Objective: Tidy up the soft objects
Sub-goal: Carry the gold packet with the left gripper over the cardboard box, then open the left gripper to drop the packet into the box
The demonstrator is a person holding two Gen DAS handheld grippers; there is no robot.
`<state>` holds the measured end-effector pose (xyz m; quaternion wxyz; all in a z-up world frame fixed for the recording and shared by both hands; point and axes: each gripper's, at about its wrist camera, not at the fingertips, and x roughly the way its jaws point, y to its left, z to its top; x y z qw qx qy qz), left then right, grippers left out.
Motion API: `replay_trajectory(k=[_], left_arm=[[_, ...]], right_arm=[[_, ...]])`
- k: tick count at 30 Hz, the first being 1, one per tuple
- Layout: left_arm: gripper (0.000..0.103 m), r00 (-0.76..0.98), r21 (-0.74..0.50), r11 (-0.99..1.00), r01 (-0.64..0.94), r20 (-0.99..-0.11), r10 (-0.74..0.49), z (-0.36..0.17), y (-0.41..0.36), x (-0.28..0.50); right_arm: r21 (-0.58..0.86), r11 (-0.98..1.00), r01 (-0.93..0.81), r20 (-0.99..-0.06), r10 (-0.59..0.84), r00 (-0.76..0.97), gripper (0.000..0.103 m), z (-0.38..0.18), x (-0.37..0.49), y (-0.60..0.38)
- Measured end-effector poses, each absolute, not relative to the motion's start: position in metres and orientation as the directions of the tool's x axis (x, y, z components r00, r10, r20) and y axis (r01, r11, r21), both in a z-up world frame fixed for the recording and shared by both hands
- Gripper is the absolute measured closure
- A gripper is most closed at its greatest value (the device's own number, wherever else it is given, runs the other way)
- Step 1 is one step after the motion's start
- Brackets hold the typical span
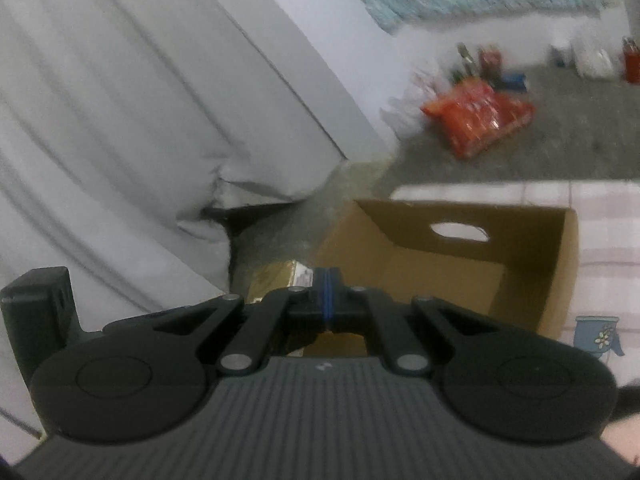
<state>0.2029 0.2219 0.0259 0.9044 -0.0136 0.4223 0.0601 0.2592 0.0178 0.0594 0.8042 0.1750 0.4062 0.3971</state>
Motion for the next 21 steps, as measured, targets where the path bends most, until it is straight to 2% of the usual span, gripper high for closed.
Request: replay_trajectory(k=[9, 15, 21], left_arm=[[0.044, 0.514, 0.099, 0.991, -0.092, -0.848, 0.132, -0.037, 0.226, 0.278], [0.042, 0.469, 0.181, 0.98, -0.082, -0.861, 0.198, -0.069, 0.226, 0.319], [0.031, 0.457, 0.266, 0.956, -0.121, -0.84, 0.291, -0.083, 0.231, 0.328]], right_arm=[[0.558, 0.675, -0.482, -0.555, 0.736, 0.388, 0.101, 0.023, 0.285, 0.018], [0.516, 0.692, -0.505, -0.545, 0.72, 0.43, 0.101, 0.02, 0.28, -0.011], [0.487, 0.691, -0.533, -0.519, 0.721, 0.459, 0.1, 0.028, 0.264, -0.043]])
